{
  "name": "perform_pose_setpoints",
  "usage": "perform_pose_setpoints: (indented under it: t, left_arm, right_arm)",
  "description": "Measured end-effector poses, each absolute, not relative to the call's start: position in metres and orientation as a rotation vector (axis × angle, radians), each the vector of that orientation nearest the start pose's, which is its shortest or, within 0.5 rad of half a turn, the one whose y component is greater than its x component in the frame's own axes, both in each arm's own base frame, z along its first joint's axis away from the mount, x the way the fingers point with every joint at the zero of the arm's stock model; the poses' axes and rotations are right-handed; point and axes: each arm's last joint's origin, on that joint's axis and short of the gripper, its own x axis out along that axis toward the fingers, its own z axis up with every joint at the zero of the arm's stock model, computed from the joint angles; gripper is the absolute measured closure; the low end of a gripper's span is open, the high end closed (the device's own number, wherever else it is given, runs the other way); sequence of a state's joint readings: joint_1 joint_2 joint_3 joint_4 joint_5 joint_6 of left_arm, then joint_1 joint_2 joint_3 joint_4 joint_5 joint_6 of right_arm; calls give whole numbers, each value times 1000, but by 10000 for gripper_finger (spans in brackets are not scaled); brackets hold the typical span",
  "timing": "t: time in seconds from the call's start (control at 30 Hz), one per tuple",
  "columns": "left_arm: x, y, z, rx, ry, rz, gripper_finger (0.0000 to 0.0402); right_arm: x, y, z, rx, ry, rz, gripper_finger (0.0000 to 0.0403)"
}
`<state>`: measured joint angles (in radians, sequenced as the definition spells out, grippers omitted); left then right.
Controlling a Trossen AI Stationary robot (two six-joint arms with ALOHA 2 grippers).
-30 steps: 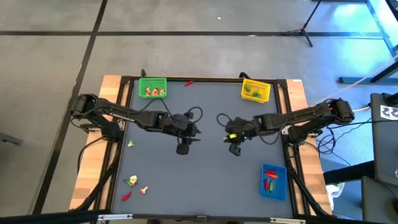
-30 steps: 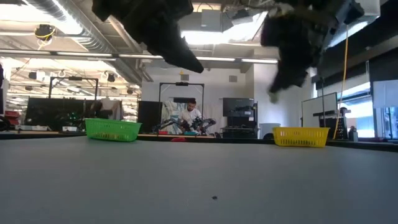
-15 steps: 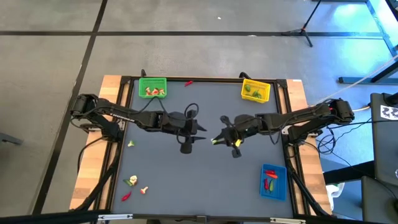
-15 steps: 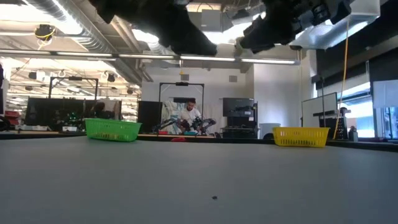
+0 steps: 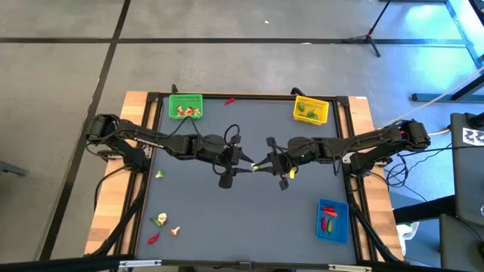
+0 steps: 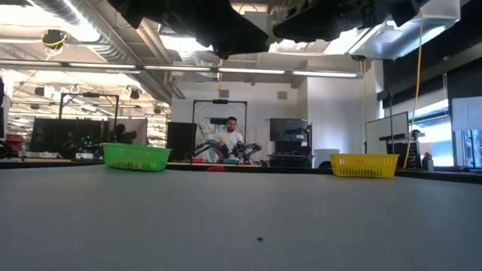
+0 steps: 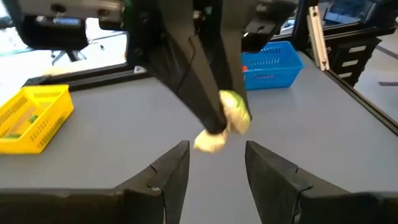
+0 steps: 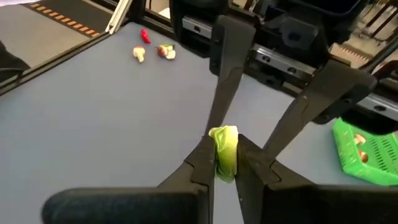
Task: Sort produce into baskets
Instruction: Put the green mushroom into the green bin
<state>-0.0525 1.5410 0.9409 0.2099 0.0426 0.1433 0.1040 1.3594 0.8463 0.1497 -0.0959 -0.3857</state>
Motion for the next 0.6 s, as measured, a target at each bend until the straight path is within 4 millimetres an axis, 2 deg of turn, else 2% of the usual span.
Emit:
perform_pose_setpoints:
  t: [0.2,0.6]
  left_arm:
    - [338,-20,243,171,368,-133,263]
    - [337,-20,242,184,374,-138,386]
  right_arm:
    - [299,34,257,-387,314,266,363]
    - [300,34,256,-344,314,259,363]
